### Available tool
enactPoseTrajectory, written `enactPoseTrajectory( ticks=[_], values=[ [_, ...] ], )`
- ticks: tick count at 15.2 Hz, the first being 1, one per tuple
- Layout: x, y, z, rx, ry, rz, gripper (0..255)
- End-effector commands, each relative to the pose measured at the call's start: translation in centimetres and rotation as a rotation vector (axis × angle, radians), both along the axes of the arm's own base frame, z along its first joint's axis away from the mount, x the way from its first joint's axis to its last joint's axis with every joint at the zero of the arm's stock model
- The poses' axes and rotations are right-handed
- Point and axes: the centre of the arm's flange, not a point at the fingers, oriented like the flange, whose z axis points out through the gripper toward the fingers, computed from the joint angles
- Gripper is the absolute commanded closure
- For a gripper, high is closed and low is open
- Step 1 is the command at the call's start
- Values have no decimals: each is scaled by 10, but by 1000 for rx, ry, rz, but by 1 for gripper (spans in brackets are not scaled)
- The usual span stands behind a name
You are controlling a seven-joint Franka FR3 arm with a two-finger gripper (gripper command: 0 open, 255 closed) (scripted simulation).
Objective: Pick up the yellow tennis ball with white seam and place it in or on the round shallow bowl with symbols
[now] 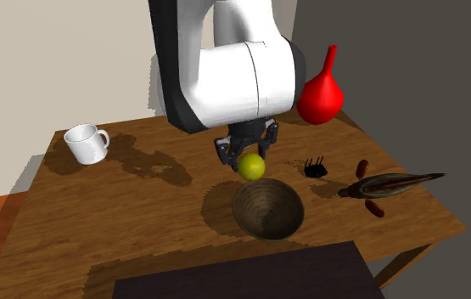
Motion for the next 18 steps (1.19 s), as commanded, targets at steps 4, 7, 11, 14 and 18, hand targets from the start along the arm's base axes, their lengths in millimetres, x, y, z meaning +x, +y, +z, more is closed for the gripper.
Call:
enactPoseTrajectory(
  ticks=[4, 7, 11, 14, 18],
  values=[
    [-44, -42, -4, 0, 0, 1, 255],
    [-44, -42, -20, 0, 0, 1, 255],
    [-44, -42, -41, 0, 0, 1, 255],
    [-44, -42, -57, 0, 0, 1, 255],
    [-44, -42, -75, 0, 0, 1, 255]
  ],
)
